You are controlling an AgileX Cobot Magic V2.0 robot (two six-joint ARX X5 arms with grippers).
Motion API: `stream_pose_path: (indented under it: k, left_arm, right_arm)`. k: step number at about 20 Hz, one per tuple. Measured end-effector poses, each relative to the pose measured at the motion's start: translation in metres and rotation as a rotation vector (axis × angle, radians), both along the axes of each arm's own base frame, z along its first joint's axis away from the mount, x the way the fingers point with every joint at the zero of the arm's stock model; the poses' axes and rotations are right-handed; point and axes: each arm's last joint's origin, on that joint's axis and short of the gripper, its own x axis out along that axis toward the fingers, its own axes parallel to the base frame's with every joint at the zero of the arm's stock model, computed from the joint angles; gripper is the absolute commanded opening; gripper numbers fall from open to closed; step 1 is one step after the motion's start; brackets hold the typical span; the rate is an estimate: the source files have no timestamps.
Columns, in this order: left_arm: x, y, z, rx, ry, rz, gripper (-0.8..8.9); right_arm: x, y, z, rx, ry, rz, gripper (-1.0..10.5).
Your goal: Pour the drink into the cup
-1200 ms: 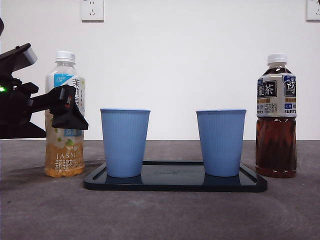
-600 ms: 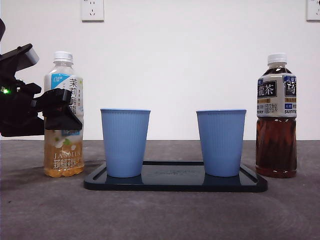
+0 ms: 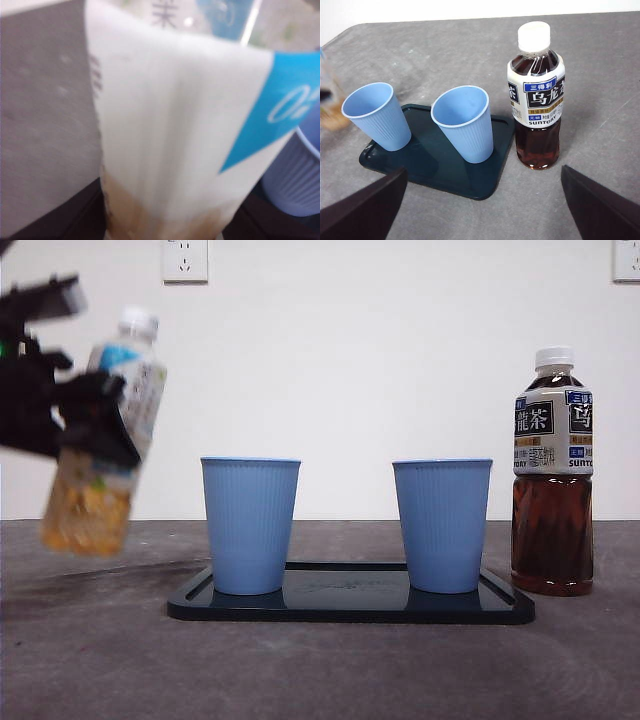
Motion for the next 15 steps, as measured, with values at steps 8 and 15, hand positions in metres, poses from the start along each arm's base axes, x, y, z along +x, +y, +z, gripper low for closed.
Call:
stream_pose_path:
  k: [8, 15]
  left_arm:
    - [-0.011, 0.005, 0.083, 0.498, 0.046, -0.043, 2.12]
    - [-0.02, -0.013, 0.11, 0.87, 0.002, -0.12, 2.13]
  right_arm:
    - [0.0, 0.0, 0.0, -0.002, 0.0, 0.001, 4.9]
    - [0.0, 0.0, 0.0, -0.002, 0.0, 0.001, 4.9]
